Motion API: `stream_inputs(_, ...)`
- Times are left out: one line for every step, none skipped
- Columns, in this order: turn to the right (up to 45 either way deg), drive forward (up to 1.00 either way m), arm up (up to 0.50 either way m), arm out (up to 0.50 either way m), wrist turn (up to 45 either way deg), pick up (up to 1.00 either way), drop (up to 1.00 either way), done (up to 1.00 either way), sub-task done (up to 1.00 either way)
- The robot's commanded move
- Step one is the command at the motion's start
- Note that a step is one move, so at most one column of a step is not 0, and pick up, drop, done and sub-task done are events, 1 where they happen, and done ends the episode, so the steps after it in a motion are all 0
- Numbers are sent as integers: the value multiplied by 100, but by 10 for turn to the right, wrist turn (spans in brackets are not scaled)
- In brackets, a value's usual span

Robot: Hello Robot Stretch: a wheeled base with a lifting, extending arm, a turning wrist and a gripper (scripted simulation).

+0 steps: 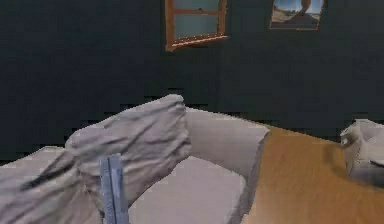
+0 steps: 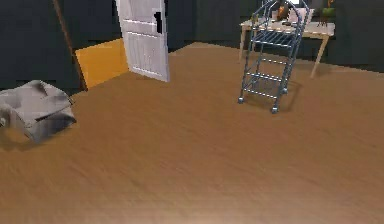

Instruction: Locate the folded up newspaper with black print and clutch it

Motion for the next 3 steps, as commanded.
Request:
stream_inputs(-450, 0, 0, 0, 0, 0, 0, 0, 0)
stream_inputs(-450, 0, 0, 0, 0, 0, 0, 0, 0)
stream_inputs(-240, 0, 0, 0, 0, 0, 0, 0, 0)
